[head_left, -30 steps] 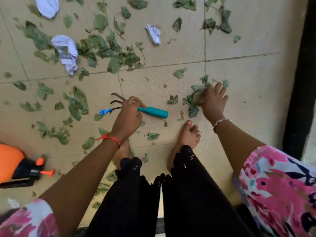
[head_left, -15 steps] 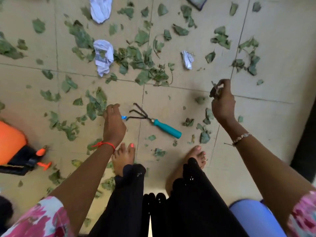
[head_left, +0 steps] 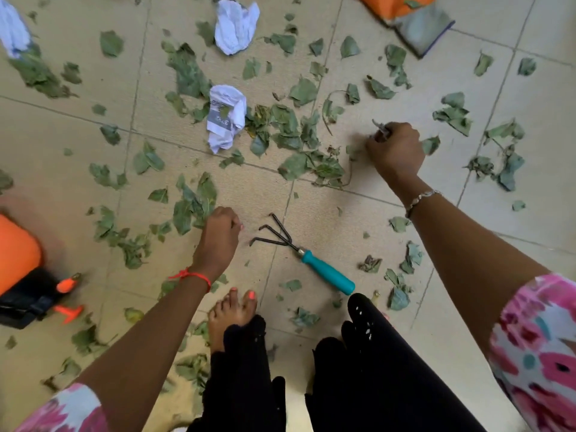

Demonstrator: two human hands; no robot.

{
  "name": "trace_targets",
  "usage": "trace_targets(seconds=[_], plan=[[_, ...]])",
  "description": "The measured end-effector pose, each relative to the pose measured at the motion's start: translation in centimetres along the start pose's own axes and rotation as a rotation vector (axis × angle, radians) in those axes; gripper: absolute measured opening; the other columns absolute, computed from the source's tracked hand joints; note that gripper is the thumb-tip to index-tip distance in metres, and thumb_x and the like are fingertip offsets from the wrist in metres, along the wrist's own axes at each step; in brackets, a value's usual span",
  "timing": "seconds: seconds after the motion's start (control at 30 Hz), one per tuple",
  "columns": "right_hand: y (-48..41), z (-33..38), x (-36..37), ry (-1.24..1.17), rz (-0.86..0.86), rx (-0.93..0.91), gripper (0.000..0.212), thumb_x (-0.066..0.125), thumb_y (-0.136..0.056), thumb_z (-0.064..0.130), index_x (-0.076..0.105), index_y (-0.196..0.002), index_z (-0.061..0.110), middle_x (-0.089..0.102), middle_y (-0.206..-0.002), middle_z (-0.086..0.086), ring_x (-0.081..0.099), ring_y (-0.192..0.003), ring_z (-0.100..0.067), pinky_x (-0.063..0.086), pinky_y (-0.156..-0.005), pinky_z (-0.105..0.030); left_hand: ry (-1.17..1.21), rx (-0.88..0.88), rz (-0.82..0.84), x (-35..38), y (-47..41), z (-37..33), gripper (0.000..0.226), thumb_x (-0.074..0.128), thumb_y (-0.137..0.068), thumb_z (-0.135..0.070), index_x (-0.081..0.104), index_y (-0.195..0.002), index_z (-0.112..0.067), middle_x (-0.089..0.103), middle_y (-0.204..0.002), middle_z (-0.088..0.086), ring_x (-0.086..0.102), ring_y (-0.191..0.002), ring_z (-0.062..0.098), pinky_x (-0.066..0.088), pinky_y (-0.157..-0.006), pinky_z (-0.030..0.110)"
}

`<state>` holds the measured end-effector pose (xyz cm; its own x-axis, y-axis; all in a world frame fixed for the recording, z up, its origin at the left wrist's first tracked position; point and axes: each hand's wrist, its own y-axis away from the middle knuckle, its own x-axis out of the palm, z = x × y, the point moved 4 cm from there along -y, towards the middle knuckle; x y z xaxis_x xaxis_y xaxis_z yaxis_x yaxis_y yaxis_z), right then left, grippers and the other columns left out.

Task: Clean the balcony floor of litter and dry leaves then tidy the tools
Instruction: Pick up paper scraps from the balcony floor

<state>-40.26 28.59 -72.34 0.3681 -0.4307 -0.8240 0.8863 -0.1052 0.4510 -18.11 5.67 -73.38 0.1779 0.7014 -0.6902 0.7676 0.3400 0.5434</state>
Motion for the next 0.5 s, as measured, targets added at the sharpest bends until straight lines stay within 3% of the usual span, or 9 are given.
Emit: trace_targets(seconds=[0.07, 0.17, 0.3, 0.37, 0.43, 0.5], plan=[[0.9, 0.6, 0.2, -0.091, -0.005, 0.011, 0.013, 0.061, -0.08, 0.023, 0.06, -0.082, 0.009, 0.06, -0.082, -0.006, 0.055, -0.074, -0.021, 0.044, -0.065, -0.031, 0.031, -0.028, -0.116, -2.2, -1.0, -0.6, 0.011, 0.045, -0.091, 0.008, 0.055, -0.092, 0.004, 0.055, -0.085, 0.02, 0.056, -0.081, 0.033, 0.033, -0.063, 0.025], [2.0, 2.1, 0.4, -0.274, -0.019, 0.021, 0.018, 0.062, -0.079, 0.017, 0.048, -0.067, 0.015, 0.054, -0.072, -0.002, 0.047, -0.066, -0.016, 0.035, -0.059, -0.025, 0.021, 0.035, -0.23, -5.2, -3.4, -2.5, 0.036, 0.037, -0.083, 0.02, 0.049, -0.115, 0.009, 0.051, -0.105, 0.027, 0.049, -0.088, 0.028, 0.029, -0.069, 0.018], [3.8, 3.8, 1.3, -0.376, -0.039, 0.007, 0.006, 0.056, -0.084, 0.012, 0.054, -0.09, 0.01, 0.051, -0.071, 0.002, 0.047, -0.071, -0.017, 0.033, -0.057, -0.023, 0.025, 0.06, -0.255, -6.8, -7.1, -4.6, 0.034, 0.053, -0.086, 0.008, 0.043, -0.119, 0.009, 0.035, -0.121, 0.027, 0.05, -0.097, 0.041, 0.039, -0.084, 0.035], [4.7, 4.4, 2.2, -0.393, -0.022, 0.0, 0.023, 0.055, -0.086, 0.014, 0.055, -0.108, 0.008, 0.057, -0.081, -0.002, 0.05, -0.073, -0.018, 0.033, -0.06, -0.023, 0.049, 0.061, -0.235, -6.7, -8.6, -5.4, 0.035, 0.063, -0.086, -0.003, 0.045, -0.115, 0.007, 0.032, -0.126, 0.025, 0.051, -0.1, 0.04, 0.041, -0.083, 0.033], [5.4, 4.6, 2.8, -0.405, 0.007, -0.026, 0.031, 0.055, -0.087, 0.015, 0.054, -0.117, 0.009, 0.06, -0.087, -0.007, 0.052, -0.073, -0.019, 0.036, -0.062, -0.024, 0.037, 0.072, -0.209, -6.2, -9.4, -6.3, 0.019, 0.063, -0.088, -0.006, 0.053, -0.101, 0.003, 0.032, -0.133, 0.017, 0.054, -0.1, 0.033, 0.041, -0.082, 0.031], [5.9, 4.3, 2.8, -0.402, 0.019, -0.045, 0.033, 0.056, -0.087, 0.016, 0.054, -0.119, 0.009, 0.063, -0.089, -0.008, 0.055, -0.075, -0.021, 0.041, -0.063, -0.029, 0.005, 0.074, -0.17, -5.7, -9.7, -6.5, 0.015, 0.056, -0.091, -0.001, 0.06, -0.104, 0.003, 0.043, -0.138, -0.006, 0.058, -0.103, 0.015, 0.039, -0.081, 0.027]])
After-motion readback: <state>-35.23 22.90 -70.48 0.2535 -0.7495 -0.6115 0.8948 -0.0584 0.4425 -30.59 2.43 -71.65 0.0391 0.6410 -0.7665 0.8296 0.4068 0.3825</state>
